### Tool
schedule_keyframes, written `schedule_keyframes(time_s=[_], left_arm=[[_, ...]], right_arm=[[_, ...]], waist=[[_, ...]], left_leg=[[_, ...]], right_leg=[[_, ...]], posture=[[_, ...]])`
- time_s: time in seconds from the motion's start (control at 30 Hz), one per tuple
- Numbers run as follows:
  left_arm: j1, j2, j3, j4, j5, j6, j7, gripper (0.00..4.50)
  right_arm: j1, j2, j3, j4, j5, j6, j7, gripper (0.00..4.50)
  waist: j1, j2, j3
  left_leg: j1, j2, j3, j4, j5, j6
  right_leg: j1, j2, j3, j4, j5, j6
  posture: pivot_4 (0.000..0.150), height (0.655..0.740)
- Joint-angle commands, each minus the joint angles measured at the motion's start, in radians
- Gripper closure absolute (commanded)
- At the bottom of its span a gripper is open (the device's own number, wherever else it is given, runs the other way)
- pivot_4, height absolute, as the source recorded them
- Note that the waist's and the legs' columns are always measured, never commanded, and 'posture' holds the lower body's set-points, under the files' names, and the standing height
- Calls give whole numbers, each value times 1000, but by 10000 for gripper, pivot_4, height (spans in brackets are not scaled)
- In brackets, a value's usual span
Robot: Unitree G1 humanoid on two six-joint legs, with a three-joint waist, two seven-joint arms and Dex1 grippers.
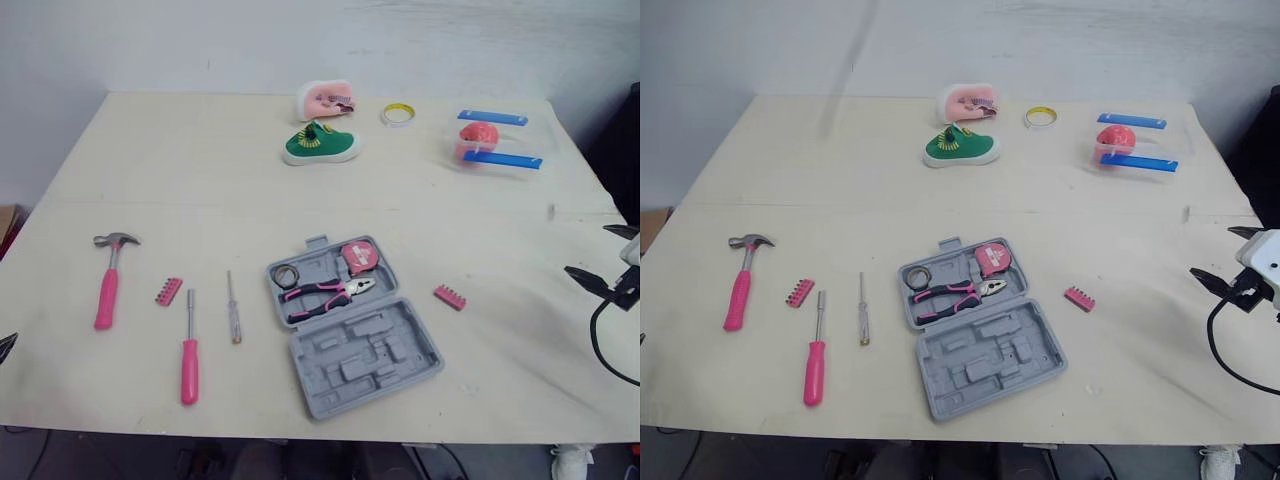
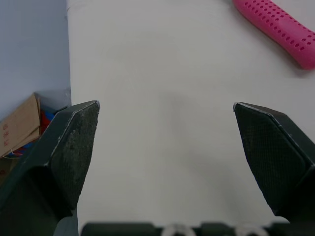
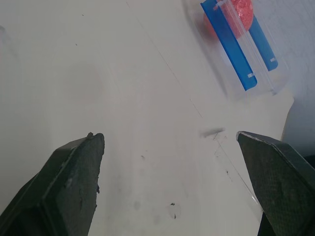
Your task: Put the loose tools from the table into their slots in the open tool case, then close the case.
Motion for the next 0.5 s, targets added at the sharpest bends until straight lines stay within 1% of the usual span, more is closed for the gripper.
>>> schedule_keyframes(time_s=[0.03,0.1,0.17,0.23,0.37,0.47,0.5], left_arm=[[15,-14,46,-85,-58,43,-15,896],[9,-26,54,-144,-97,84,-28,896],[4,-35,57,-174,-109,110,-23,896],[7,-44,56,-208,-133,181,-15,896],[37,-65,33,-316,-134,211,-42,896],[36,-73,37,-359,-141,234,-45,896],[38,-81,28,-405,-154,250,-50,896]], right_arm=[[-14,-1,-15,-35,25,25,12,0],[-22,4,-12,-42,28,40,17,0],[-22,7,-15,-49,29,47,18,0],[-19,10,-18,-61,31,55,23,0],[-13,23,-20,-124,66,102,59,0],[-14,32,-20,-159,78,131,69,0],[-20,42,-13,-192,90,157,78,0]], waist=[[0,0,0],[0,0,0],[0,0,0],[0,0,0],[-3,0,0],[0,0,0],[0,0,0]], left_leg=[[0,0,0,0,0,0],[0,0,0,0,0,0],[0,0,0,1,0,0],[0,0,0,1,0,0],[-1,0,0,1,0,-1],[-1,0,0,2,1,-1],[-1,0,0,2,0,-1]], right_leg=[[0,0,0,0,0,0],[0,0,0,0,0,0],[0,0,0,0,0,0],[0,0,0,1,0,0],[0,0,0,0,0,0],[0,0,0,0,0,0],[0,0,0,0,0,0]], posture=[[1500,7400],[1500,7400],[1500,7400],[1500,7400],[1500,7400],[1500,7400],[1500,7400]])
